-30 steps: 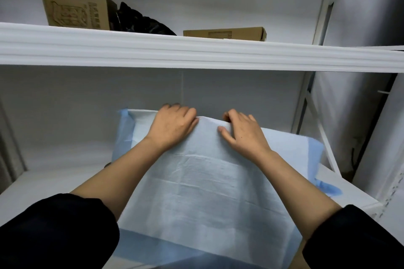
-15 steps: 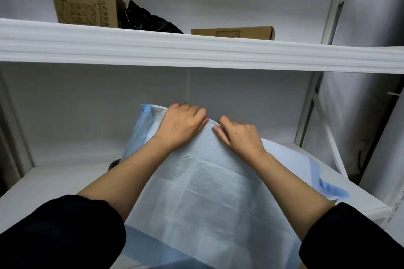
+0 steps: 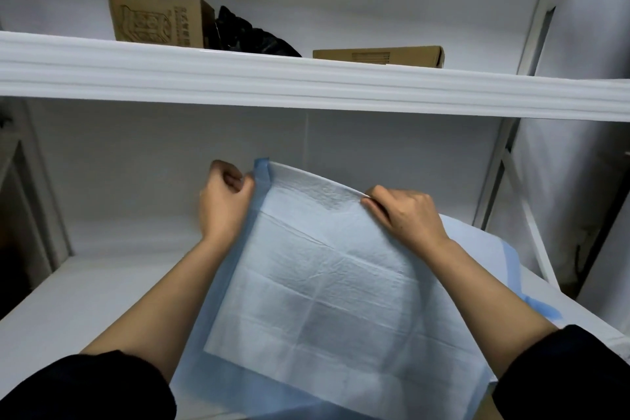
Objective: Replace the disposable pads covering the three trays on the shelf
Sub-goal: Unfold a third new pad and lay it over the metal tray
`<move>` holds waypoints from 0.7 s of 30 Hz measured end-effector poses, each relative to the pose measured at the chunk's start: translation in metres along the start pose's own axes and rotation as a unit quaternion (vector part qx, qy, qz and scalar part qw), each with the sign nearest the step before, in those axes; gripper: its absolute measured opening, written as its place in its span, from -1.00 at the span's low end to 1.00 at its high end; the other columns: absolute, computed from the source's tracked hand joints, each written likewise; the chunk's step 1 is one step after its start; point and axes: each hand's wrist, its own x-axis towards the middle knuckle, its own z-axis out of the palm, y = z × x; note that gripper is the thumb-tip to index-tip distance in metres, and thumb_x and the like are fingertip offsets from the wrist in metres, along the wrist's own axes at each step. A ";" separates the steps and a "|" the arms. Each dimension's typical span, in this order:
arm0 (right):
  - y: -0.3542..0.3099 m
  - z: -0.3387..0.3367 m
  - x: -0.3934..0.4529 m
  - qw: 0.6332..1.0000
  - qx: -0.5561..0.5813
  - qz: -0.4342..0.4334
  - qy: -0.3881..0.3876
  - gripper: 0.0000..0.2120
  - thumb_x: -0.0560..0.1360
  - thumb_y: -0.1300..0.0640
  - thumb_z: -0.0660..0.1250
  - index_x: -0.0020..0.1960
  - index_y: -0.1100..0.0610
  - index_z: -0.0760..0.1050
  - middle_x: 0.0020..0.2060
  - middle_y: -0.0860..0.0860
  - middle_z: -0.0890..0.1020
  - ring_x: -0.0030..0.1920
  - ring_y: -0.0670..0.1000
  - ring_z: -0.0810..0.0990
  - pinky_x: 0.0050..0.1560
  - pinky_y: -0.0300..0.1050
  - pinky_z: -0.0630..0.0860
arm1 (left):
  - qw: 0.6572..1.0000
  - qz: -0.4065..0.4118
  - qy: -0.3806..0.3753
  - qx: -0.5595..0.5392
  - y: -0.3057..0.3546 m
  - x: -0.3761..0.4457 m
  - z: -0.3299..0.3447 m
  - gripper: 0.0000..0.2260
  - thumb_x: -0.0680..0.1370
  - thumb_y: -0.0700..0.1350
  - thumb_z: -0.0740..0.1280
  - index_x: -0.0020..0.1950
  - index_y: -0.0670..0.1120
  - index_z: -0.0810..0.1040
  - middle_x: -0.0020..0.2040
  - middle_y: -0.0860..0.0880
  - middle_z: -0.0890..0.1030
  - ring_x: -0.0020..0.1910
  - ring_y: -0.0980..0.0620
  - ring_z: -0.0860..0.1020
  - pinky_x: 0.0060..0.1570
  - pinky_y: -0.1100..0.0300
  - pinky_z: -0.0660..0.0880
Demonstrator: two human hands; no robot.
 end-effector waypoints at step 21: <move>0.000 -0.007 0.004 1.000 0.008 -0.006 -0.002 -0.53 0.64 -0.09 -0.01 -0.24 0.13 0.47 -0.49 -0.01 0.51 -0.52 0.09 0.49 -0.55 -0.18 0.33 | 0.997 0.067 0.010 -0.031 0.021 0.008 0.003 -0.82 0.58 -0.15 0.19 -0.22 -0.11 0.32 -0.34 0.01 0.37 -0.30 -0.01 0.35 -0.23 0.12 0.30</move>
